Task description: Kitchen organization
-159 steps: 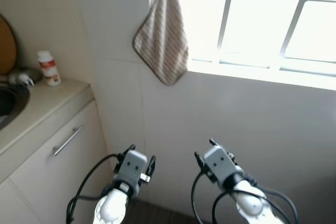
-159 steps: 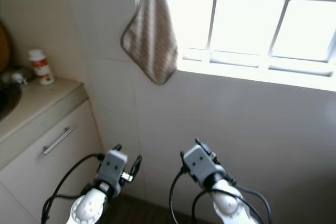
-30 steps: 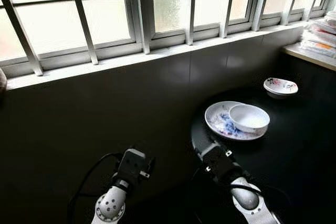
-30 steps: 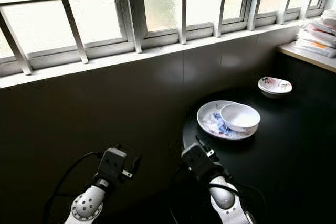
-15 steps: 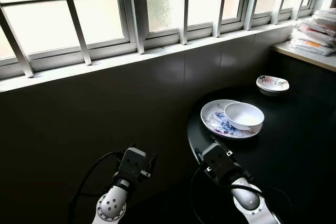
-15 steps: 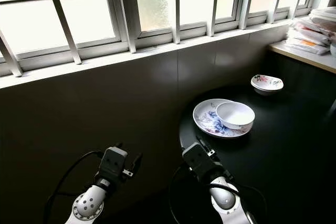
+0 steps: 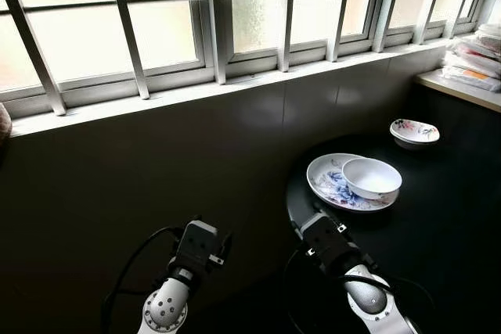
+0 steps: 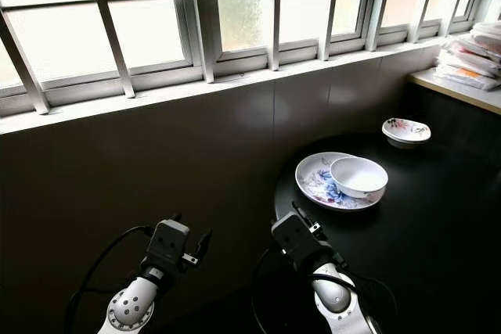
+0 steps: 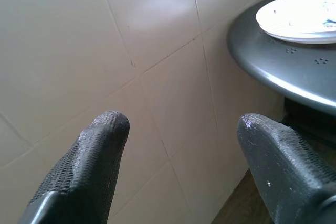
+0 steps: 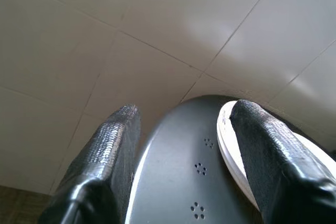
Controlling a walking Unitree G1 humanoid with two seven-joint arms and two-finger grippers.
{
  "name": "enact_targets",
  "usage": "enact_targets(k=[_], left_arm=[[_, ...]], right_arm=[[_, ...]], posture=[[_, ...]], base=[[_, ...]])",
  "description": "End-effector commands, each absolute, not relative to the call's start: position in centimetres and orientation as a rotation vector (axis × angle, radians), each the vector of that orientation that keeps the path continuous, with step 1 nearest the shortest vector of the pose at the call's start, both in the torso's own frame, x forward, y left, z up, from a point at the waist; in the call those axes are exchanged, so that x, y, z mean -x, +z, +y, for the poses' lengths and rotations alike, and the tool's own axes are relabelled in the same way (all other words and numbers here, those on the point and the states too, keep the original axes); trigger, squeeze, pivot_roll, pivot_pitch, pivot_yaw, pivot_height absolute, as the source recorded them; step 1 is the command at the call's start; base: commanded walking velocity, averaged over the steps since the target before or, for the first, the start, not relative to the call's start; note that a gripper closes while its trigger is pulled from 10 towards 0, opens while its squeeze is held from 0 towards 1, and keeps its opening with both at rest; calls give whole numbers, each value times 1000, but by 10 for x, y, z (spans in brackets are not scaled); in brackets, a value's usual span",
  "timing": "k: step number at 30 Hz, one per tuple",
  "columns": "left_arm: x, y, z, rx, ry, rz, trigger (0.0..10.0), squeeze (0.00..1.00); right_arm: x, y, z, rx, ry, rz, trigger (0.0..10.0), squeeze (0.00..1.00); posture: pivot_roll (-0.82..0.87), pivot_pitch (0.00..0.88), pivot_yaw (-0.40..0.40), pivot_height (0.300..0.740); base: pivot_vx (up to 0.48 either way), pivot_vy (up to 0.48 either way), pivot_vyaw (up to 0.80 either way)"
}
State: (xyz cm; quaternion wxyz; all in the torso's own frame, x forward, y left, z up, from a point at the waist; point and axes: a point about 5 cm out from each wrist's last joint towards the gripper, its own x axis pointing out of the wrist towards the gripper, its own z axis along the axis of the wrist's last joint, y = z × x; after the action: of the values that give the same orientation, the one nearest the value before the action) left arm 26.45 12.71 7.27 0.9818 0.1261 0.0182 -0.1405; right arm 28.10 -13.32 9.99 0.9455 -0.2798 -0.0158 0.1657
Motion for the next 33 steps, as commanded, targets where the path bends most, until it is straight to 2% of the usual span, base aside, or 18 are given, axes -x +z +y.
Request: enact_targets(k=[1,5,10,18,29,33], left_arm=[[-266,74,130,-256,-275,38,10000,0],[-266,74,130,-256,-275,39,10000,0],[-266,74,130,-256,-275,39,10000,0],[-266,74,130,-254,-275,38,10000,0],[-265,73,129,-245,-279,34,10000,0],[-265,72,128,-243,-281,36,10000,0]], right_arm=[[-283,103,-132,564,333,-36,10000,0],[-283,103,-132,560,331,-32,10000,0],[-284,102,-133,557,329,-29,10000,0],[-284,102,-133,559,328,-30,10000,0],[-289,104,-133,562,306,-48,10000,0],[-298,109,-146,550,190,-11,10000,0]], posture=[[-45,0,24,740],[-45,0,24,740],[-45,0,24,740],[-43,0,24,740],[-43,0,21,740],[-40,0,17,740]], base=[[277,0,0],[289,0,0],[289,0,-751],[287,0,0],[0,0,0],[0,0,0]])
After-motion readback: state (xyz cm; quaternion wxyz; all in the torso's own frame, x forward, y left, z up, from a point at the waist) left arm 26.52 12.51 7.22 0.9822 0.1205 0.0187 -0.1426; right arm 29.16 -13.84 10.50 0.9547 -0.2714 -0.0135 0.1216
